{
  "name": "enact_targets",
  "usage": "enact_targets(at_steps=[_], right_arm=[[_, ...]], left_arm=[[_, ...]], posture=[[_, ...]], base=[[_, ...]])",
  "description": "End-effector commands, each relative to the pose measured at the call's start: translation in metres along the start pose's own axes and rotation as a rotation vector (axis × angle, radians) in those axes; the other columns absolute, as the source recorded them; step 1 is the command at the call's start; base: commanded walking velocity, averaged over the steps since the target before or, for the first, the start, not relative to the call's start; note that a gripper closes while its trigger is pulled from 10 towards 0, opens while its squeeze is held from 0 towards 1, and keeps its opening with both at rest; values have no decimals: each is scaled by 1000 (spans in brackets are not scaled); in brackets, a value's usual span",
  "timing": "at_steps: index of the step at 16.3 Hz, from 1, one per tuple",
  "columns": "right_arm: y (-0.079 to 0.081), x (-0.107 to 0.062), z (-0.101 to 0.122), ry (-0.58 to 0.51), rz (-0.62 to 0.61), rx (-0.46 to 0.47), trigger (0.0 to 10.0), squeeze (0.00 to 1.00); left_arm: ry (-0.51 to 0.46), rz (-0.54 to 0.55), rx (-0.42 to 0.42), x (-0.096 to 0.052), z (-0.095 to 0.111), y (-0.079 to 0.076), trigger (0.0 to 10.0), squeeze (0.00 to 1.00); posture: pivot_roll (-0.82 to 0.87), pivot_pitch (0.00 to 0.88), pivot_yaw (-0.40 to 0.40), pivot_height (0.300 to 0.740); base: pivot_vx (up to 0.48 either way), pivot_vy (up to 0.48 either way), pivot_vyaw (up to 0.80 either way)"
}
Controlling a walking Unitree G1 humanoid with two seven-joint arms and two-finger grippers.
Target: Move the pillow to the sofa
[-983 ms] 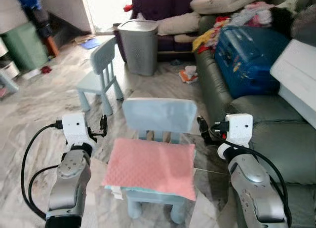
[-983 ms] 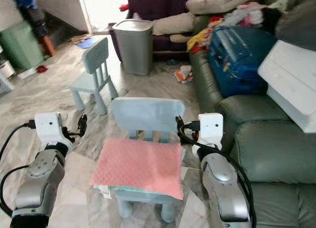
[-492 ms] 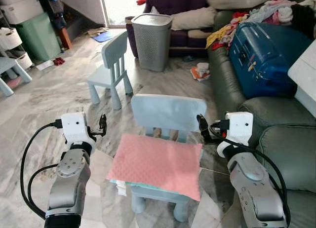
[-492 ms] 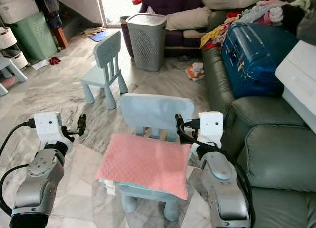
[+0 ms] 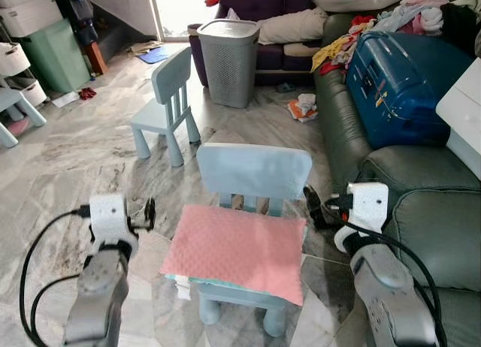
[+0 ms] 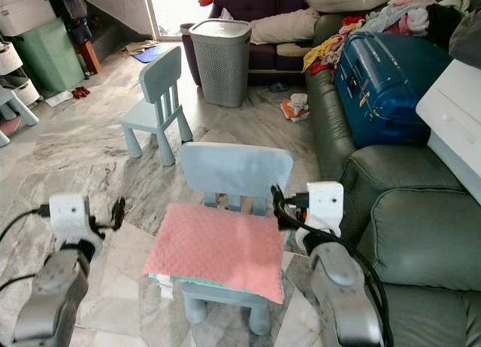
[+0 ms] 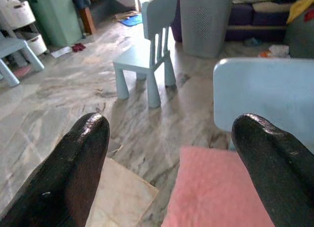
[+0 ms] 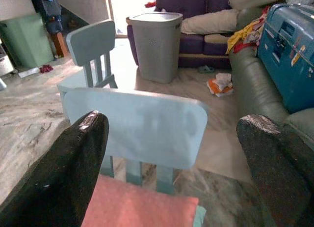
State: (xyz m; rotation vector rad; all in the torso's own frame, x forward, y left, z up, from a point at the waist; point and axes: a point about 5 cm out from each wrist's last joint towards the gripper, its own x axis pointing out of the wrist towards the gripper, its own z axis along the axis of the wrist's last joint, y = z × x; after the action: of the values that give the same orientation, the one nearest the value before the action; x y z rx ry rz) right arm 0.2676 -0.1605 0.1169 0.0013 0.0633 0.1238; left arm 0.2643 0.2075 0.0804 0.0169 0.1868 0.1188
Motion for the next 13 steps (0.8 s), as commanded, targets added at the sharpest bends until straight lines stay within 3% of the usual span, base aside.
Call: enact_targets(at_steps=[1,4,10,13], right_arm=[[-2,-4,-7,24,9,-8,10000,0],[-8,-14,-15,54,2,-21,10000,0],[-5,-13,-13,50,11,-16,10000,0],[-3,-15,-14,53,14,-14,10000,0]], left_arm=[[13,-12,34,-5,-5,4,10000,0],[42,-11,51,-14,-15,11,10000,0],[28,-36,40,-13,-11,4,10000,0],[31,-39,37,-15,-11,4,10000,0]], posture=[[-74,33,60,740],[-72,37,59,740],[-72,48,61,740],[-71,65,65,716]], base=[[0,0,0],[0,0,0],[0,0,0],[0,0,0]])
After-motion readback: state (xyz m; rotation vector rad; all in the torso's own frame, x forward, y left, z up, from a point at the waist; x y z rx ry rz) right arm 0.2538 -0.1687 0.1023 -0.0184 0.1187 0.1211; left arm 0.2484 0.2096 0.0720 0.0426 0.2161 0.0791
